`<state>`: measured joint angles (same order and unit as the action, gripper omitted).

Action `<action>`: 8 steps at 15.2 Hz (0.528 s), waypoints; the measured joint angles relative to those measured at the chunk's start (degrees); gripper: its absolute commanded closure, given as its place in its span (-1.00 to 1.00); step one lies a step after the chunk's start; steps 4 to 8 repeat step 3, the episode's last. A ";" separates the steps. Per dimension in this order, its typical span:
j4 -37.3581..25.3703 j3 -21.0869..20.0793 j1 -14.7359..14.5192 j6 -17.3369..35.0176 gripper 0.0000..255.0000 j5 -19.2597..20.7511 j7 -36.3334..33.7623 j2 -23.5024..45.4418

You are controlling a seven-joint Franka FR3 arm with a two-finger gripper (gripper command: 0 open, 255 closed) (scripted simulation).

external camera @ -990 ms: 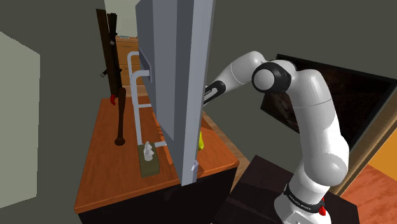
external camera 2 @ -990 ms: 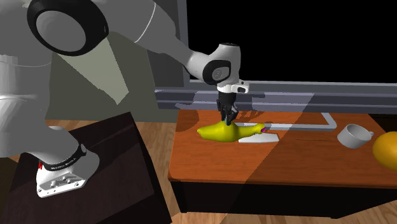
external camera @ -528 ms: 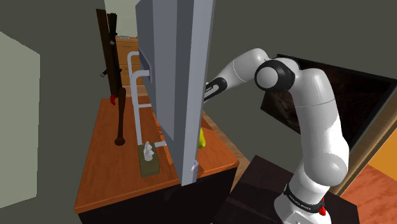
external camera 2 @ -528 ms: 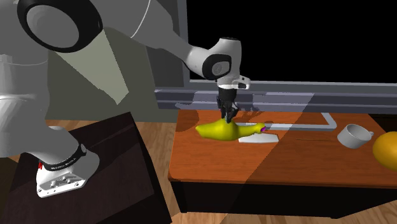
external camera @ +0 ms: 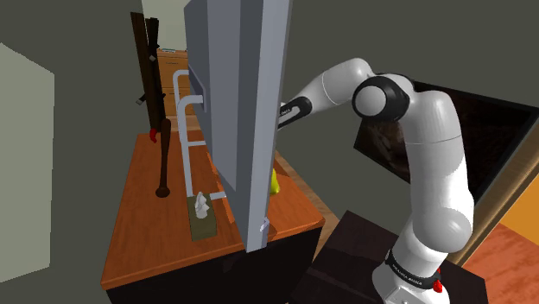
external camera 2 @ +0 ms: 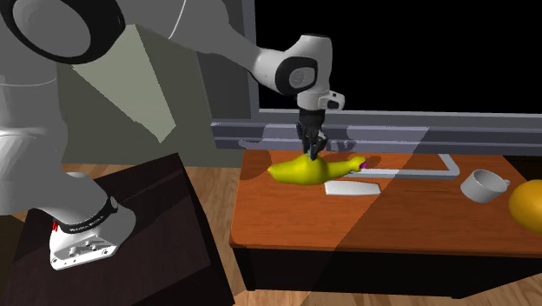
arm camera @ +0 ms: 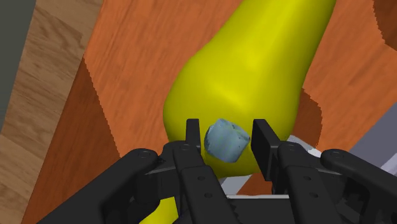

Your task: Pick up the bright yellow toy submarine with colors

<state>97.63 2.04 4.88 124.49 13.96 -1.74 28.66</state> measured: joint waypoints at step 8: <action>-0.82 -0.04 0.10 -1.76 1.00 -0.22 0.56 -1.03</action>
